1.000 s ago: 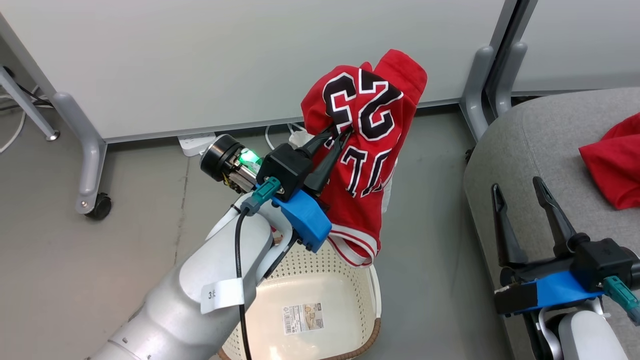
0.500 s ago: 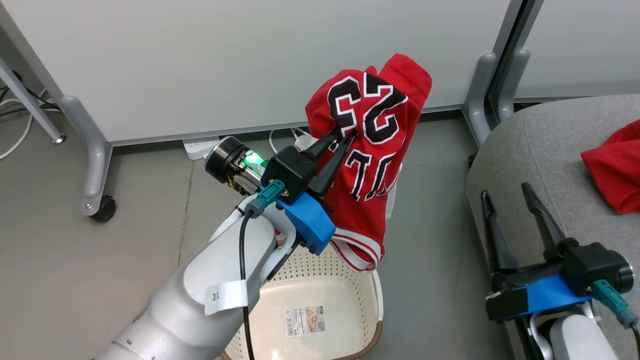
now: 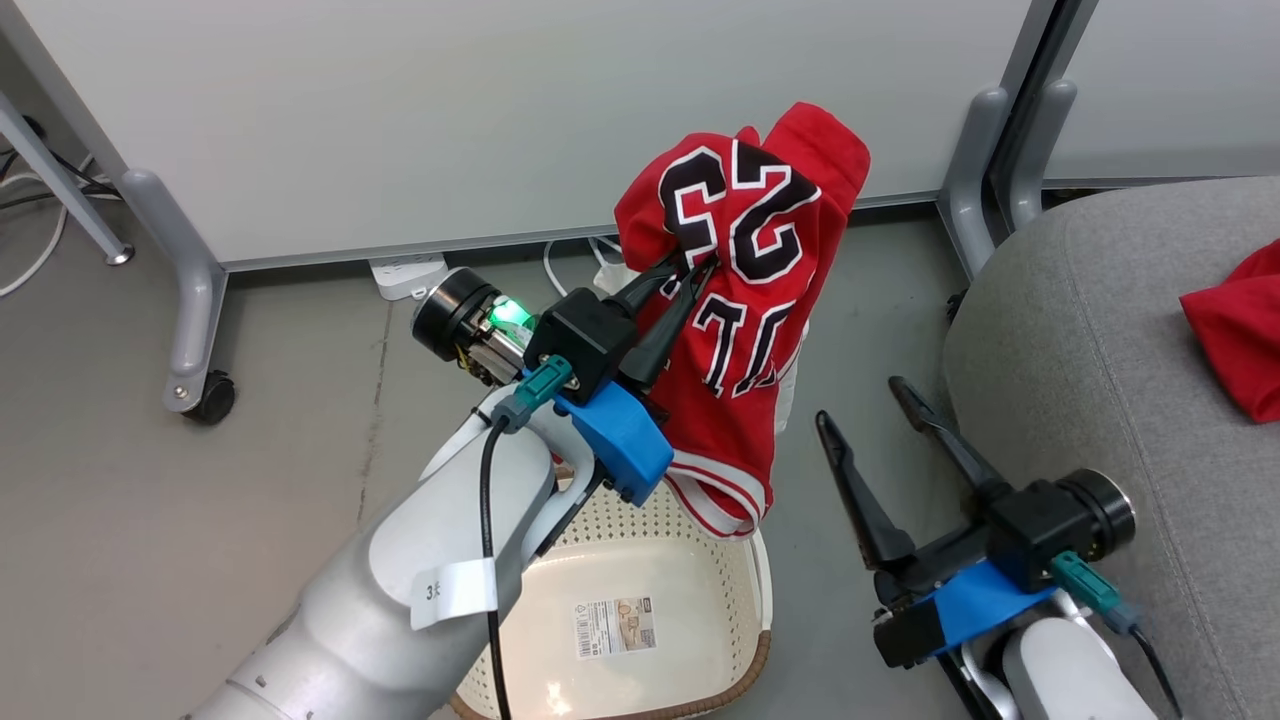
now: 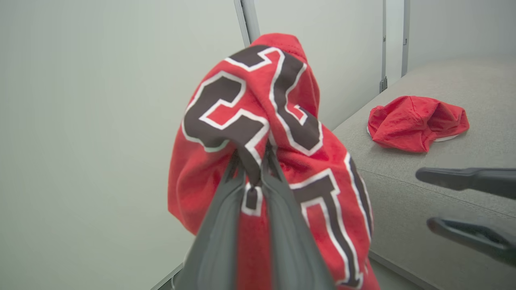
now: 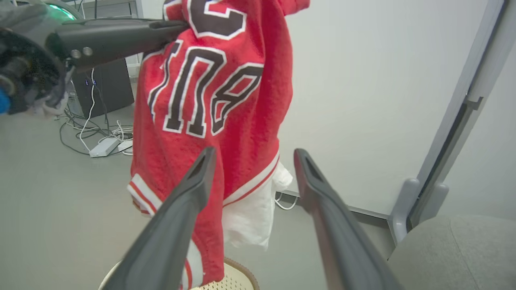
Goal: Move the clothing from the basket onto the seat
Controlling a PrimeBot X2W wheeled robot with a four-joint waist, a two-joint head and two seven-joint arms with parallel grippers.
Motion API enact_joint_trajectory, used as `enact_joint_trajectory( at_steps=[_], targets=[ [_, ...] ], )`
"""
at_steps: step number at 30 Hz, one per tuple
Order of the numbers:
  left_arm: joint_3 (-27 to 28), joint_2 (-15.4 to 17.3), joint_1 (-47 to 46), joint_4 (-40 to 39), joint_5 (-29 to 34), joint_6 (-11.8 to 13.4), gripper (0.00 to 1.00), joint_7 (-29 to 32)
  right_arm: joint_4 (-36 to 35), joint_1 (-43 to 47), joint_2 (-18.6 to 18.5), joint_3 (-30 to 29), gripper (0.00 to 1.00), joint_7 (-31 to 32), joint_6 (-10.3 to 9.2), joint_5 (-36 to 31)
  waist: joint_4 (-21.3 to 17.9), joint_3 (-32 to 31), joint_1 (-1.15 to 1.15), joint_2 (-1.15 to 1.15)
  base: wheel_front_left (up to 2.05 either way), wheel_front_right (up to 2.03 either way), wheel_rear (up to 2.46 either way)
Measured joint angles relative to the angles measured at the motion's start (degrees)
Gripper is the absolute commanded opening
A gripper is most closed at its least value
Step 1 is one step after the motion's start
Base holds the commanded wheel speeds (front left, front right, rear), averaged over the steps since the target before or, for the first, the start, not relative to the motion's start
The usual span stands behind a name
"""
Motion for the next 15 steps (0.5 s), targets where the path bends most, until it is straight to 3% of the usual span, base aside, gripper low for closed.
enact_joint_trajectory(
  at_steps=[8,15],
  targets=[
    [0.24,-0.51,-0.48,-0.12,0.49,-0.41,0.0,0.0,4.42,-6.18,-1.19,7.69,1.0,0.0,0.0,0.89,0.77,1.21,0.0,0.0,0.0,0.0,0.0],
    [0.35,-1.07,-1.05,-0.16,1.03,-0.51,0.0,0.0,8.39,-11.84,-0.88,10.74,1.0,0.0,0.0,1.02,1.31,2.41,0.0,0.0,0.0,0.0,0.0]
  ],
)
